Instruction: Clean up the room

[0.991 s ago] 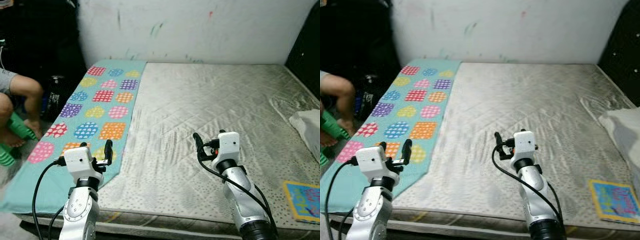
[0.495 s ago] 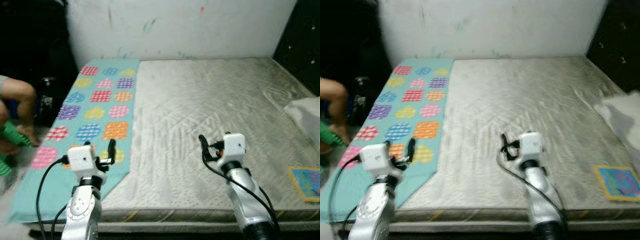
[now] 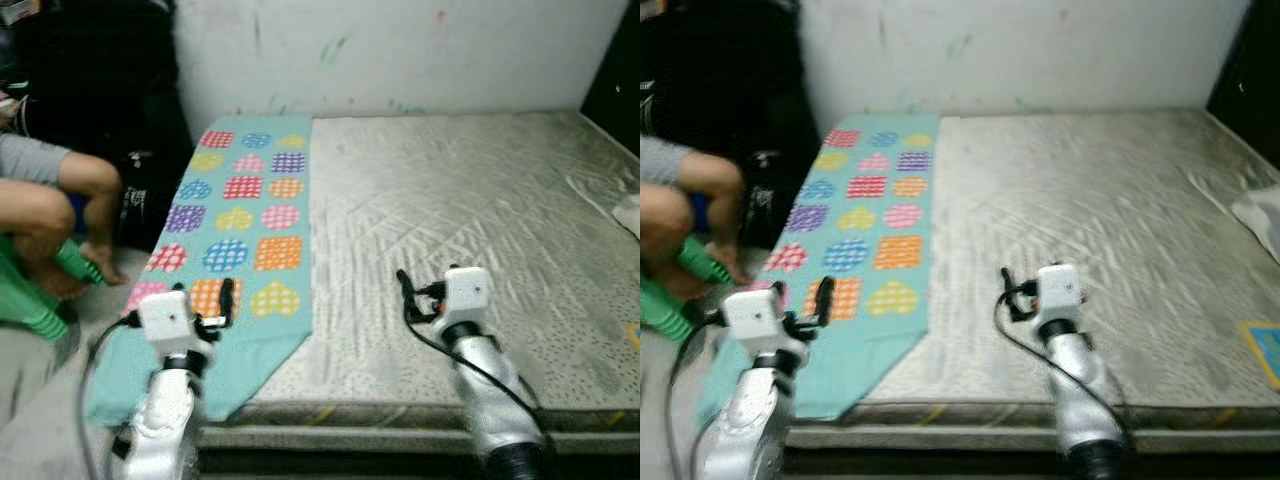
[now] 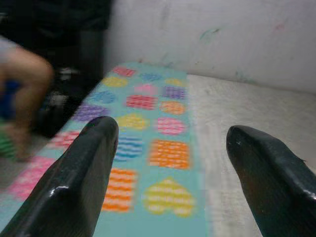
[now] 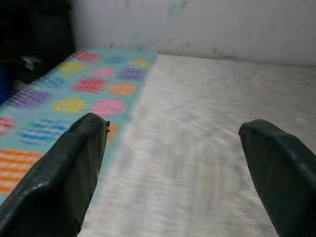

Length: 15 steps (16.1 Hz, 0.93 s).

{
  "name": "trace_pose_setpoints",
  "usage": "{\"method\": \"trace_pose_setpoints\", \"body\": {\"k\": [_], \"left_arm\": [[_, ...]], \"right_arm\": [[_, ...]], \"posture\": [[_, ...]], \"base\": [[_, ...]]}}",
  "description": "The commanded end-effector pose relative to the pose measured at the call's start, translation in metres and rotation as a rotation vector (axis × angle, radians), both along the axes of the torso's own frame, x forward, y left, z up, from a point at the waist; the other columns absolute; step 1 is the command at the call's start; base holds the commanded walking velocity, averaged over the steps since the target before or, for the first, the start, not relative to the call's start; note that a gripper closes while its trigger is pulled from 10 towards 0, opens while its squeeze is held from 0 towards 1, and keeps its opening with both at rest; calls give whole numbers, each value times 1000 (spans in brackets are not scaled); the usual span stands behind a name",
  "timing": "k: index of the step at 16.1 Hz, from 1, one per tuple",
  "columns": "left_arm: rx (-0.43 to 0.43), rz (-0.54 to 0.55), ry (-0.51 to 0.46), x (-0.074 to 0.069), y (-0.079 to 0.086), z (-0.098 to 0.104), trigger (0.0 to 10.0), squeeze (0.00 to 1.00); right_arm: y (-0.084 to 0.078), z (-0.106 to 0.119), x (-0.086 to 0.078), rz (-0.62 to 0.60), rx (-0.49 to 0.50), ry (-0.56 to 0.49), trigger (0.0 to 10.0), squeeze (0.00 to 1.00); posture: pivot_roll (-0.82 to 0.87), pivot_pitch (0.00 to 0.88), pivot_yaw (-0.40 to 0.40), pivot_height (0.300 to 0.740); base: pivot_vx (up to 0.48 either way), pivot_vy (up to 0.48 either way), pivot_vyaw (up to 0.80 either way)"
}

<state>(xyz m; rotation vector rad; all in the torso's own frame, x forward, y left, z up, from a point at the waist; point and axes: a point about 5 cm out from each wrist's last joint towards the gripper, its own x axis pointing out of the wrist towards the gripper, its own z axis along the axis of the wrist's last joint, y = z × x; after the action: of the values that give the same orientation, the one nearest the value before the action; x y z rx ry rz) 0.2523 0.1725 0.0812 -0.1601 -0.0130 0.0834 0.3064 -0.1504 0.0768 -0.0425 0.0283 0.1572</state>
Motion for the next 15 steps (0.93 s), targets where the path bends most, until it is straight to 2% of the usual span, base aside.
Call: {"method": "trace_pose_setpoints", "body": {"k": [1,5,13,15], "left_arm": [[8,0,-6,2,-1,2,10000,0],[9,-1,-3,2,-1,1,10000,0],[-10,-29,-21,3,-4,3,10000,0],[-12,-28,-20,4,-4,4,10000,0]], "right_arm": [[1,4,2,13,-13,-13,10000,0],[-2,4,3,9,-16,-13,10000,0],[3,2,4,20,-17,-3,10000,0],[3,2,4,20,-17,0,10000,0]], "posture": [[-69,0,63,740],[-67,0,63,740],[-63,0,65,740],[-63,0,65,740]], "base": [[0,480,0],[0,480,0],[0,0,0],[0,204,-644]]}}
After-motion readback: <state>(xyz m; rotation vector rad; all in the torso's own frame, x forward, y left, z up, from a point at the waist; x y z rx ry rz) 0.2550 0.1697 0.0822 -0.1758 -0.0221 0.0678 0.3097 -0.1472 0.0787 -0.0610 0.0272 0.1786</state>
